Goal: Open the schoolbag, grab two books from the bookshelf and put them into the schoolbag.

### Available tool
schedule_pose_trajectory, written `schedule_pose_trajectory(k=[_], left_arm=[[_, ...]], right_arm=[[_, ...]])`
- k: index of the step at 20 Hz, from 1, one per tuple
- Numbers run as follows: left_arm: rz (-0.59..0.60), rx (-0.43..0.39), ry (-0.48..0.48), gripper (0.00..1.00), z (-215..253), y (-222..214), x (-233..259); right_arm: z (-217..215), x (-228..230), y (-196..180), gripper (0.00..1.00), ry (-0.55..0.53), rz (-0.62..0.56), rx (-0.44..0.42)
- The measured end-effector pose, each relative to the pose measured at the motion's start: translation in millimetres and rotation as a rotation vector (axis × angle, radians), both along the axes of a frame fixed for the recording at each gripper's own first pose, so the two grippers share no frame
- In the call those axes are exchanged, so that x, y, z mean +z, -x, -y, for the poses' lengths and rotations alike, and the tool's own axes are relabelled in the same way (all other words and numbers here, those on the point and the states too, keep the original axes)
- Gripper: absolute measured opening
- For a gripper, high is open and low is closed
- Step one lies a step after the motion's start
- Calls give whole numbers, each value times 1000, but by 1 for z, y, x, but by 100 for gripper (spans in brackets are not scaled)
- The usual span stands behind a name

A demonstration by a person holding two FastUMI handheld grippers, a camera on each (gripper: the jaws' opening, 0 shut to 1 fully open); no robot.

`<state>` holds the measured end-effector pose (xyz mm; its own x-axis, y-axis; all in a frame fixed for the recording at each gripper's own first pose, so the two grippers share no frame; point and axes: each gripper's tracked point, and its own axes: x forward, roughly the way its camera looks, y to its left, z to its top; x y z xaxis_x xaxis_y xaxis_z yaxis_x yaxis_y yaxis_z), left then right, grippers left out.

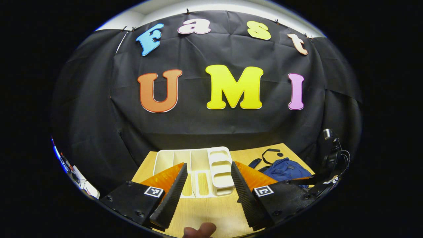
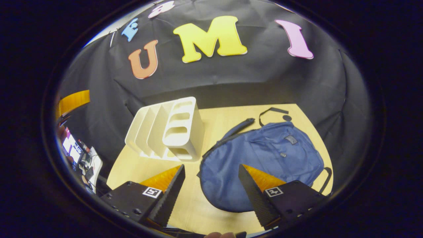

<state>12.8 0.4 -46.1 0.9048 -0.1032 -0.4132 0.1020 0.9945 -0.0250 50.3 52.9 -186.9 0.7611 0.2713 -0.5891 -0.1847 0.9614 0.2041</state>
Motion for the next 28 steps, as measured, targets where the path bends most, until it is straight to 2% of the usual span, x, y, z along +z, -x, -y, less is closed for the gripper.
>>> schedule_pose_trajectory(k=[5,11,12,13,15,19,20,25,26,28], left_arm=[[101,-6,-11,90,10,-7,38],[241,-1,32,92,22,-9,95],[261,-5,30,89,24,-8,102],[270,-11,23,92,26,-7,107],[284,-10,26,92,30,-4,111],[285,-17,81,92,44,-1,110],[286,-19,87,92,47,0,110],[276,-13,84,92,50,-2,105],[271,-11,79,92,51,-2,103],[268,-4,72,92,50,-4,103]], right_arm=[[16,93,-8,97,57,283,-65],[44,207,0,96,87,617,-221],[48,221,5,93,91,659,-248],[53,231,7,96,96,690,-267],[58,241,10,93,101,720,-281],[62,249,10,93,79,711,-298],[64,249,9,99,72,704,-299],[69,256,5,99,75,694,-291],[69,257,4,96,79,696,-290],[68,257,3,99,88,693,-286]])
